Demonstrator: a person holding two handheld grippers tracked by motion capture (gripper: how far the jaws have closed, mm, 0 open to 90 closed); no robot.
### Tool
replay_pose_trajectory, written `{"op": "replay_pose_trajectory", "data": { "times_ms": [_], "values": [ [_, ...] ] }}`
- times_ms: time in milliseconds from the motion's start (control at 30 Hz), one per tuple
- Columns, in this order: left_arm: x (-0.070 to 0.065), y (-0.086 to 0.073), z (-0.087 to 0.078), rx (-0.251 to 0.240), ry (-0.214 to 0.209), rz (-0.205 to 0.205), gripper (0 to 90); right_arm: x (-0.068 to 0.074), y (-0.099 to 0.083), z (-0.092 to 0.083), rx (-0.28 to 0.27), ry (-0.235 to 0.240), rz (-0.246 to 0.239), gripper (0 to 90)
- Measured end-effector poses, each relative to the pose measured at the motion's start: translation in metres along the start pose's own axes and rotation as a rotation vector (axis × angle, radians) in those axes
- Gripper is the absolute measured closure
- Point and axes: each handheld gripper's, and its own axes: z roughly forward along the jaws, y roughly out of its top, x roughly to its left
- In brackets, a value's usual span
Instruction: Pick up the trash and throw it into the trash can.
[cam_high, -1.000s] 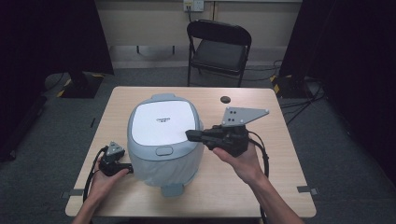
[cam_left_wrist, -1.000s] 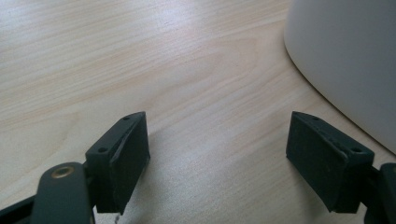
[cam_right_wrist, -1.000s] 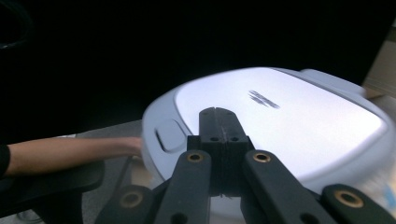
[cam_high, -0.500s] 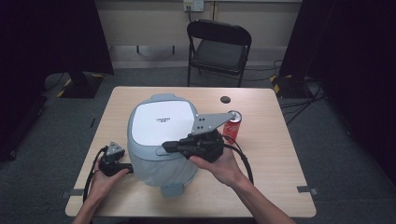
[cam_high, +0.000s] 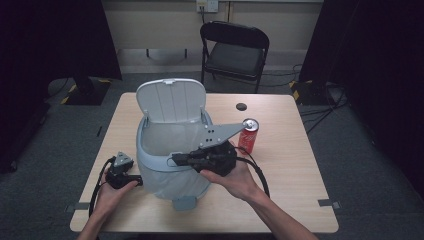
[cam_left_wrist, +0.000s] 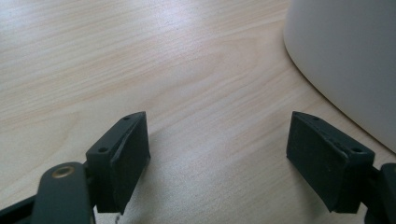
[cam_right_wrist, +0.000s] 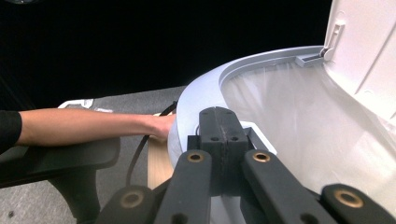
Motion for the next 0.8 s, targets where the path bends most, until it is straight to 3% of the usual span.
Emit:
{"op": "replay_pose_trajectory", "data": {
  "times_ms": [267,333,500,533,567,600,800],
  "values": [
    [0.000,0.000,0.000,-0.001,-0.002,0.001,20.8,-0.001,-0.003,-0.006,-0.038,-0.002,-0.005,86.8],
    [0.000,0.000,0.000,-0.001,-0.001,0.001,20.9,-0.004,-0.004,-0.012,-0.048,-0.023,0.001,85.6],
    [0.000,0.000,0.000,0.000,-0.001,0.002,20.9,-0.013,-0.013,-0.040,-0.076,-0.112,0.045,73.4],
    [0.000,0.000,0.000,0.000,-0.001,0.002,20.8,-0.013,-0.013,-0.040,-0.076,-0.112,0.045,73.4],
    [0.000,0.000,0.000,0.000,-0.001,0.002,20.8,-0.015,-0.017,-0.050,-0.075,-0.147,0.049,70.5],
    [0.000,0.000,0.000,0.000,-0.001,0.002,20.8,-0.015,-0.017,-0.050,-0.075,-0.147,0.049,70.5],
    [0.000,0.000,0.000,0.000,-0.001,0.002,20.8,-0.027,-0.039,-0.077,-0.086,-0.278,0.122,61.3]
  ]
}}
